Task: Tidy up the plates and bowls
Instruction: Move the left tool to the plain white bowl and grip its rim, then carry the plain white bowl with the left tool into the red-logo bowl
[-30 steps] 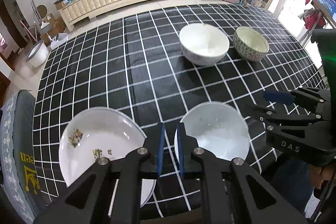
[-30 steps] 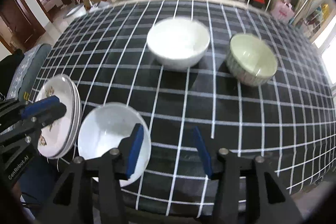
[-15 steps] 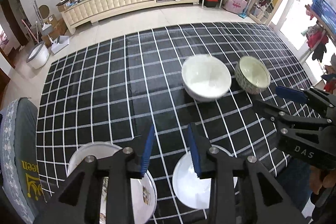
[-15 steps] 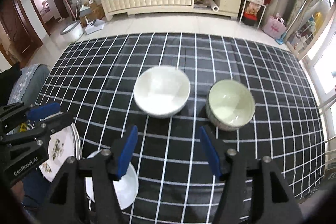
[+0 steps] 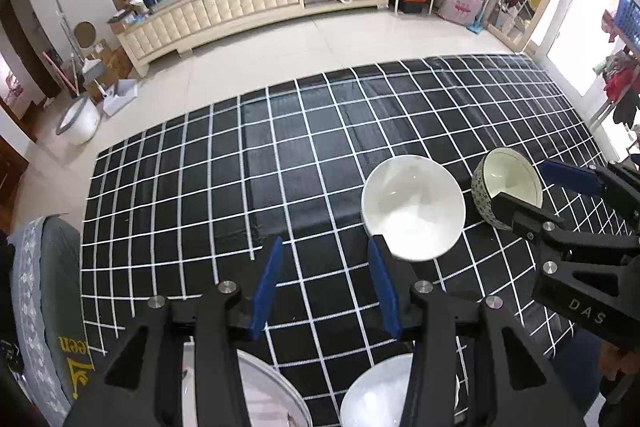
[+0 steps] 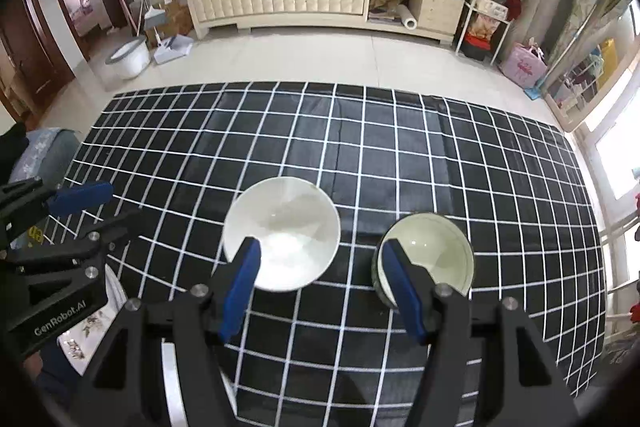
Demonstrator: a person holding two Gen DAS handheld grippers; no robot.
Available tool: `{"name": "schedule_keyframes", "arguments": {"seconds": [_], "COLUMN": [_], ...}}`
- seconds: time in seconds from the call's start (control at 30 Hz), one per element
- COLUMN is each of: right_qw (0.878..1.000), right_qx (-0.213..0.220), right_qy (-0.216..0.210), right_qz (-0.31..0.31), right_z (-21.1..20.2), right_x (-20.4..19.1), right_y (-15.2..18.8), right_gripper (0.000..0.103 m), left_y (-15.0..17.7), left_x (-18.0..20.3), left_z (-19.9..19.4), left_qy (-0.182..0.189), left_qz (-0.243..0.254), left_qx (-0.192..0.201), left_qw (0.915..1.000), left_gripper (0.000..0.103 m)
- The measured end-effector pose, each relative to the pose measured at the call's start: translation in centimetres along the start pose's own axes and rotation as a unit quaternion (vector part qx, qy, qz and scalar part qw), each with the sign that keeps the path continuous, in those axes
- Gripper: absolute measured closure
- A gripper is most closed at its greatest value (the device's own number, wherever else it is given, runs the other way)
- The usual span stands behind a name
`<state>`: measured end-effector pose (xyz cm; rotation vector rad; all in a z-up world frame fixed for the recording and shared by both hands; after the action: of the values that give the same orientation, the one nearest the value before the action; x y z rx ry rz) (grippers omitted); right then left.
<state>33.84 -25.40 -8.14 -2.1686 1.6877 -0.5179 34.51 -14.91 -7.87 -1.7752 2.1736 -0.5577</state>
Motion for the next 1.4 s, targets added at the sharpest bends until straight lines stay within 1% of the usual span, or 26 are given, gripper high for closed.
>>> {"name": "schedule_keyframes", "arguments": {"seconds": [0.2,0.43,0.5,0.53,0.57,0.63,0.73,0.77,0.9,0.97,1.13,1.23,1.33,1.4], "right_qw": [1.0,0.999,0.998,0.998,0.998,0.997,0.997,0.996,0.995,0.995,0.995,0.996,0.997,0.997], "right_qx": [-0.025,-0.045,-0.053,-0.057,-0.061,-0.066,-0.07,-0.075,-0.086,-0.085,-0.079,-0.075,-0.07,-0.067], "right_qy": [-0.012,-0.022,-0.025,-0.026,-0.03,-0.038,-0.037,-0.041,-0.052,-0.047,-0.054,-0.046,-0.042,-0.044], "right_qz": [0.004,-0.007,-0.007,-0.007,-0.008,-0.009,-0.016,-0.014,-0.006,-0.01,-0.001,-0.005,-0.007,-0.002], "right_z": [3.2,6.0,6.8,7.1,7.4,7.9,8.6,8.9,9.7,9.9,9.7,9.3,8.4,7.6], "right_x": [1.1,1.1,1.1,1.1,1.1,1.1,0.9,0.9,1.1,1.1,1.4,1.2,0.9,0.8], "right_y": [-0.5,-0.2,0.1,0.2,0.3,0.5,0.8,0.9,1.2,1.4,1.6,1.6,1.7,1.7], "right_gripper": [0.036,0.036,0.044,0.051,0.058,0.06,0.062,0.068,0.081,0.088,0.088,0.09,0.091,0.091], "left_y": [-1.4,-1.6,-1.4,-1.3,-1.3,-1.1,-0.9,-0.9,-0.8,-0.7,-0.5,-0.3,0.2,0.5], "left_x": [0.4,1.5,2.0,2.0,2.2,2.3,2.7,2.8,3.0,3.2,3.5,3.6,4.2,4.4], "left_z": [4.2,8.5,9.4,9.8,10.3,10.8,11.6,11.9,12.5,12.7,12.9,12.7,12.3,11.6], "left_qy": [0.018,0.011,0.012,0.013,0.013,0.019,0.02,0.022,0.035,0.041,0.039,0.031,0.016,0.018], "left_qz": [-0.001,0.017,0.02,0.023,0.026,0.029,0.037,0.037,0.039,0.042,0.043,0.043,0.056,0.055], "left_qx": [-0.047,-0.074,-0.078,-0.079,-0.083,-0.089,-0.096,-0.098,-0.106,-0.11,-0.107,-0.101,-0.091,-0.087], "left_qw": [0.9988,0.9971,0.9967,0.9965,0.9961,0.9954,0.9944,0.9943,0.993,0.9922,0.9925,0.9935,0.9942,0.9945], "left_gripper": [0.061,0.061,0.063,0.068,0.07,0.072,0.073,0.075,0.082,0.09,0.09,0.091,0.092,0.092]}}
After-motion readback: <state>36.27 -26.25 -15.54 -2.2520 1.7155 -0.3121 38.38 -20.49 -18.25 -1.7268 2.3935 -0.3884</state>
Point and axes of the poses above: each gripper's, at about its wrist camera, not at the fingertips, and z roughly the way its jaws point, x to its right, y to its underside, the point moved 2 cm from there along z, roughly the way its jaws point, and after that the axes turned 8 degrees about -z, right-handed, at the moved point
